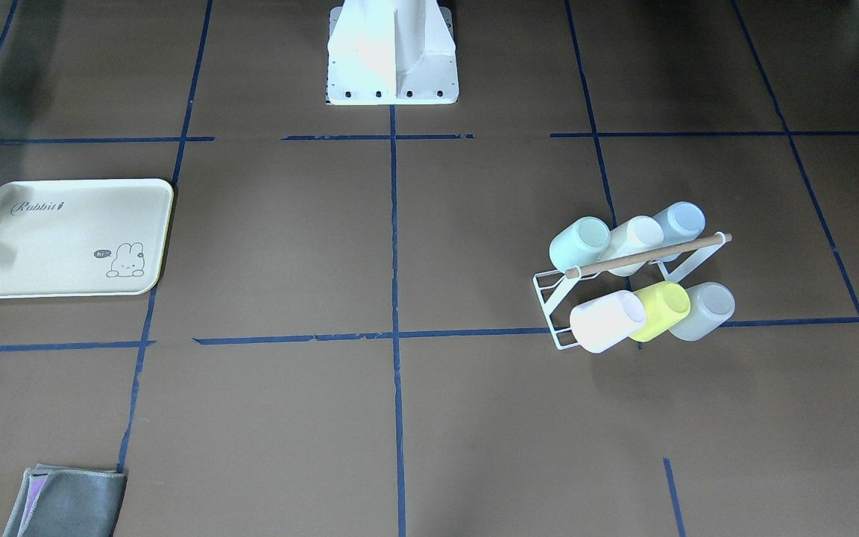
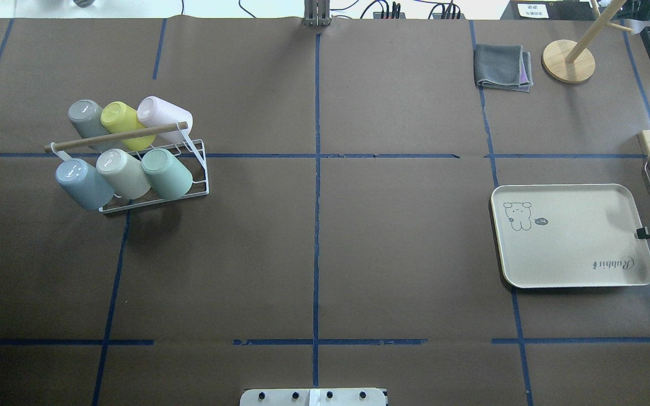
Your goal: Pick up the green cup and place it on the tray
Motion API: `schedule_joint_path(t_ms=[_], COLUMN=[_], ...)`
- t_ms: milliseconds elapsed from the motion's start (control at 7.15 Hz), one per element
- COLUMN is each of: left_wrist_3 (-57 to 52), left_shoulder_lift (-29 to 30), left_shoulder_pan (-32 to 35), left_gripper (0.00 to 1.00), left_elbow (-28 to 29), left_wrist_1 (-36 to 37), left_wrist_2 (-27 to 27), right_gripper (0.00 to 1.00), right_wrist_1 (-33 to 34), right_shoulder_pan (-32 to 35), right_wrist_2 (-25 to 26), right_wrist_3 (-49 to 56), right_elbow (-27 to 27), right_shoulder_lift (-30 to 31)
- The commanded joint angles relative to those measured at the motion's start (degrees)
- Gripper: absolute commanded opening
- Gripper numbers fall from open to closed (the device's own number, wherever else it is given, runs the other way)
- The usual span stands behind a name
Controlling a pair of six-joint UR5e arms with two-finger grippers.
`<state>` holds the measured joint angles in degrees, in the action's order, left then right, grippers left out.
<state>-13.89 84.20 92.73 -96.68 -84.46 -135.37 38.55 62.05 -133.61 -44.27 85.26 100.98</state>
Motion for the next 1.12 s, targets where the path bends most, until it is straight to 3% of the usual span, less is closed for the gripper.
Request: schedule_joint_path(t_ms=[0,280,699,978], left_wrist_3=[0.0,0.0,0.0,0.0], left_shoulder_lift=[0.0,-0.09,-0.09,-0.09], left_shoulder_pan=[0.0,0.0,0.0,0.0], left_gripper=[1.0,1.0,1.0,1.0], left_elbow=[0.0,0.0,0.0,0.09], left_wrist_1=[0.0,0.0,0.0,0.0], left_wrist_2=[-0.07,-0.07,-0.07,-0.16], right_gripper=[0.0,0.0,0.0,0.0], right_wrist_1=[0.64,0.82,0.91,1.0], right_shoulder_pan=[-0.09,-2.27,-8.49,-15.87], right_wrist_2=[-1.04,-0.86,-0.16,5.35], right_wrist_3=[-0.64,-4.31,-13.08,-22.66], right_elbow=[3.23,7.09,8.08,7.99], right_shoulder_lift=[-0.43,-1.48,-10.24,-17.19])
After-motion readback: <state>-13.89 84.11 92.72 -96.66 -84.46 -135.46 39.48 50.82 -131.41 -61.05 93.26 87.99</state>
